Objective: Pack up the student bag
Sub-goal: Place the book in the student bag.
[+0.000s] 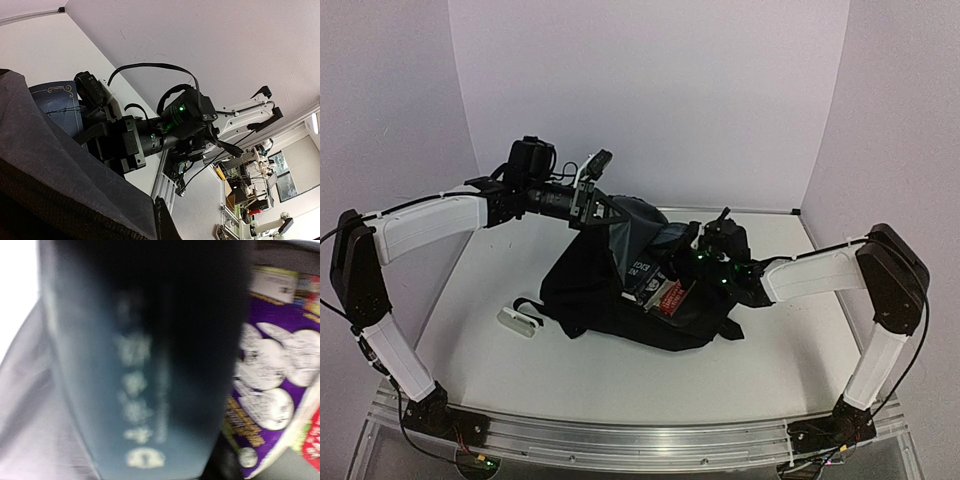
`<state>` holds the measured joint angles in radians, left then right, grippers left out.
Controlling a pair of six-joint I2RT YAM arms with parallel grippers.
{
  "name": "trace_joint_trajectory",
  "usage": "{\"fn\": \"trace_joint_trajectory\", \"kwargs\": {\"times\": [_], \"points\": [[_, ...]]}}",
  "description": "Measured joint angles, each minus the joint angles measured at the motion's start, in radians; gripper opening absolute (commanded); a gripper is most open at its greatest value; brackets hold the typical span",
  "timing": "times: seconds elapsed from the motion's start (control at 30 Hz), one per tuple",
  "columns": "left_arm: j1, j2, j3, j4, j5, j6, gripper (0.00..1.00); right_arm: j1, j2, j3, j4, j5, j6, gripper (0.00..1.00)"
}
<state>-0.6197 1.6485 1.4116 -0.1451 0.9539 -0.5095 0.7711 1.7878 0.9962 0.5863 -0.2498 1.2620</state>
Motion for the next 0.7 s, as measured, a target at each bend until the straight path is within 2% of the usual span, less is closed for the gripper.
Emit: {"fn": "trace_joint_trajectory", "kwargs": {"times": [0.13,0.4,0.7], "points": [[0.001,-0.002,0.012,-0.009,-0.008,0.011,0.00,0.012,0.000,0.000,0.069,-0.015,0.001,0.00],[0.002,-0.013,0.013,-0.043,-0.023,0.020,0.00,0.022,0.038,-0.002,0.071,0.010,-0.005,0.00],[0.002,-0.024,0.013,-0.067,-0.034,0.038,0.00,0.026,0.079,-0.038,-0.115,0.131,-0.011,0.00]]}}
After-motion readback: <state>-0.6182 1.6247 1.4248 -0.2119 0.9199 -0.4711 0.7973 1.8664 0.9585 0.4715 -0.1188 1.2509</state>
